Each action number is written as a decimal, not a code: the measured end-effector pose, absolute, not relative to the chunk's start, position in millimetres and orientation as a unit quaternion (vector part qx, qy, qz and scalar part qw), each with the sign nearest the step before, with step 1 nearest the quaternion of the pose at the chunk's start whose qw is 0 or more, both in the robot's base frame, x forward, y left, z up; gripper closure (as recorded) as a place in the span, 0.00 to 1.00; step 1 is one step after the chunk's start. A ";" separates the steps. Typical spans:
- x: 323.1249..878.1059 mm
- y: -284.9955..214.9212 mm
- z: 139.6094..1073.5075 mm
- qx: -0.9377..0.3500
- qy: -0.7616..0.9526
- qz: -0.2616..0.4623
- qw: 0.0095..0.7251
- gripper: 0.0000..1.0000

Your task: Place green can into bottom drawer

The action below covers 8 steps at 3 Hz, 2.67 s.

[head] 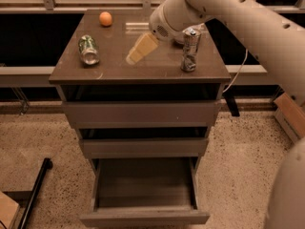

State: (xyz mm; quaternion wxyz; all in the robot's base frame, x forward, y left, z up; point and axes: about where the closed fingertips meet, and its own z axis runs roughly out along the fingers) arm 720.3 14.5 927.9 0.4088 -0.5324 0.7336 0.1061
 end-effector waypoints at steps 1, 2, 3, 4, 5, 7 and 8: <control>750.7 35.4 912.7 -0.517 0.731 0.144 0.421 0.00; 754.2 35.0 910.4 -0.515 0.732 0.146 0.422 0.00; 756.2 37.3 903.0 -0.495 0.745 0.147 0.423 0.00; 768.9 64.0 892.1 -0.479 0.740 0.170 0.441 0.00; 780.0 98.1 887.8 -0.480 0.722 0.201 0.455 0.00; 777.3 165.9 882.5 -0.508 0.684 0.267 0.450 0.00; 780.2 193.2 874.2 -0.516 0.672 0.292 0.442 0.00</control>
Offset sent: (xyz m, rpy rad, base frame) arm 0.0243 0.0168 -0.0123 0.0661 0.0186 0.0073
